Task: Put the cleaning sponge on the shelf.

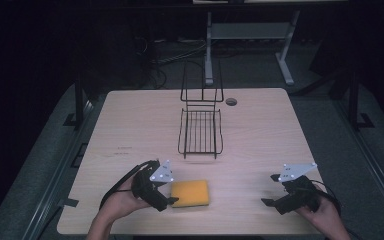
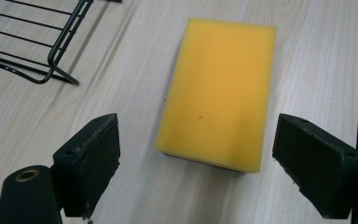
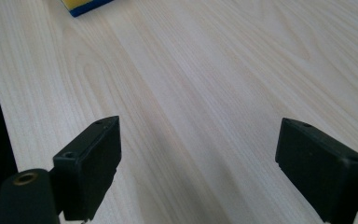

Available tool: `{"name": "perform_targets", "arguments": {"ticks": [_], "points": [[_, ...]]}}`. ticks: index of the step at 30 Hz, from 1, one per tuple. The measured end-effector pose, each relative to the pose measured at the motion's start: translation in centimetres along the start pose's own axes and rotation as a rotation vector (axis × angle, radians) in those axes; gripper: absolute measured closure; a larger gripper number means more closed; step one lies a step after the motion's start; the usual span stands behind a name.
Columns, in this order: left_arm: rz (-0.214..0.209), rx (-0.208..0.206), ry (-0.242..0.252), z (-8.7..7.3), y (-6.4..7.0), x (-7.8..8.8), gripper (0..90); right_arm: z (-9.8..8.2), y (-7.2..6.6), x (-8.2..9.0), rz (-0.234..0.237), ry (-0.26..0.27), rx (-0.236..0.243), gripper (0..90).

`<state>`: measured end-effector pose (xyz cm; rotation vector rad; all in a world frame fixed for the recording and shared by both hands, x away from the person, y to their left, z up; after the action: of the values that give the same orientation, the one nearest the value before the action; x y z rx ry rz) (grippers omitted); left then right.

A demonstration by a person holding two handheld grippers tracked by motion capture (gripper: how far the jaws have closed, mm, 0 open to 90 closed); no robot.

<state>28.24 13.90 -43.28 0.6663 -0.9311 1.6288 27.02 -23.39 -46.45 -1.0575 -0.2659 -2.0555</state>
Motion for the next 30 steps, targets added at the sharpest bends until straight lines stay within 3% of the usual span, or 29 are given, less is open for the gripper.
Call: {"name": "perform_targets", "arguments": {"ticks": [30], "points": [[-0.073,-0.036,-0.043,1.8,0.3,-3.0,14.4,0.1,-0.3,-0.2,0.016,-0.006,0.012,13.9]]}}
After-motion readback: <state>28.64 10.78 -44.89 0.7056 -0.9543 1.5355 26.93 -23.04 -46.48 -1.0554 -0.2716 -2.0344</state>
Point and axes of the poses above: each handheld gripper's, and its own axes: x roughly backward along the jaws, z roughly out of its top, y roughly to its right, the point moved 4 cm from there along -x, roughly forward along the jaws, and after that the axes turned 12 degrees about -x, right-handed, at the moved point
